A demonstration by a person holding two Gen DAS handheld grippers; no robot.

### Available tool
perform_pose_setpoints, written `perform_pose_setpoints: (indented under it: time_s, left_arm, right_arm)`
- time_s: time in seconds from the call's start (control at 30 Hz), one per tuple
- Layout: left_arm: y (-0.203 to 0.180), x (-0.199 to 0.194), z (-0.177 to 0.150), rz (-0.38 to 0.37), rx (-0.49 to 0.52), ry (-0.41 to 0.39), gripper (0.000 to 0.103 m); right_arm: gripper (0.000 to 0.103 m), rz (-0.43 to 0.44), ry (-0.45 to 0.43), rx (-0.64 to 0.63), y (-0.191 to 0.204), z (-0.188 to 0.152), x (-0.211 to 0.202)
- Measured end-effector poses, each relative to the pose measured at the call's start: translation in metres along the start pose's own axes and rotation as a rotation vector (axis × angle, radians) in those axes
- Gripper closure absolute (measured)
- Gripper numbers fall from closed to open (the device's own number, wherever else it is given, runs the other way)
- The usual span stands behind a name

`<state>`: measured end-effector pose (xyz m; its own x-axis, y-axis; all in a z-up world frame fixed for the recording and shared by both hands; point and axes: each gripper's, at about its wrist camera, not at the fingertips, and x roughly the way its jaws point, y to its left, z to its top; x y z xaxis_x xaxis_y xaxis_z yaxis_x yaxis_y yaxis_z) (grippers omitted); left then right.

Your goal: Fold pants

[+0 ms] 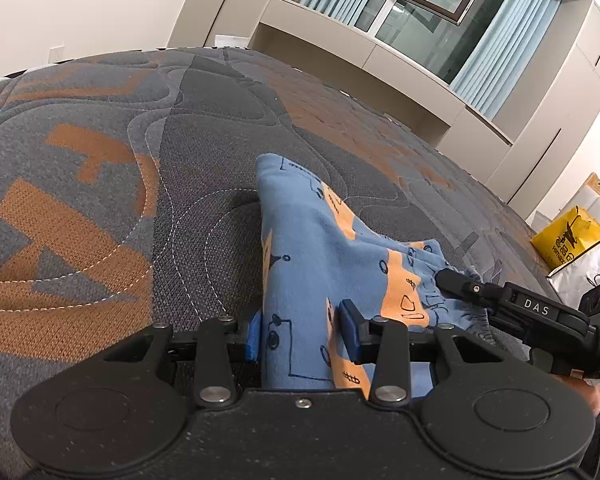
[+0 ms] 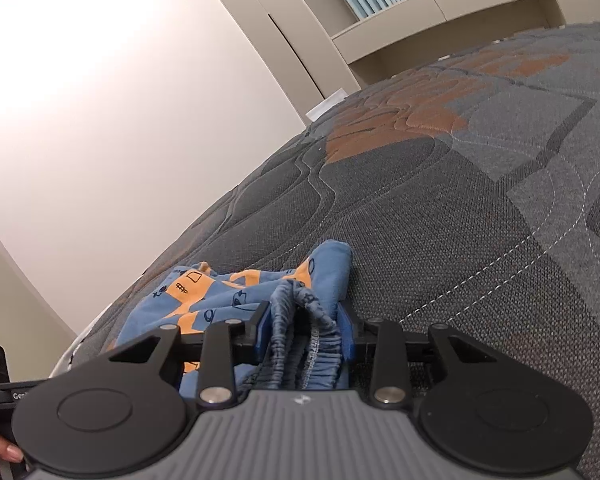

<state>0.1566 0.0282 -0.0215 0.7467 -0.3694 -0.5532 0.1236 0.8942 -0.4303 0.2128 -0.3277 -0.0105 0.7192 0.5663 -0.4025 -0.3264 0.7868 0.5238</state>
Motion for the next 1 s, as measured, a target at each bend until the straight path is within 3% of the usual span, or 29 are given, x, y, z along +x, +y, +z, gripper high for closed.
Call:
perform_pose_setpoints:
  time_s: [0.6,1.0]
  left_arm:
    - [-0.02,-0.007,0.019,-0.007,0.158,-0.039,0.079]
    - [-0.018,0.005,0.076,0.013,0.203,-0.14,0.079]
  right_arm:
    - [0.082,-0.03,-0.134,-0.124,0.025,-0.007,-0.025]
    - [0.082,-0.044,-0.187,-0.232,0.055,0.051,0.003]
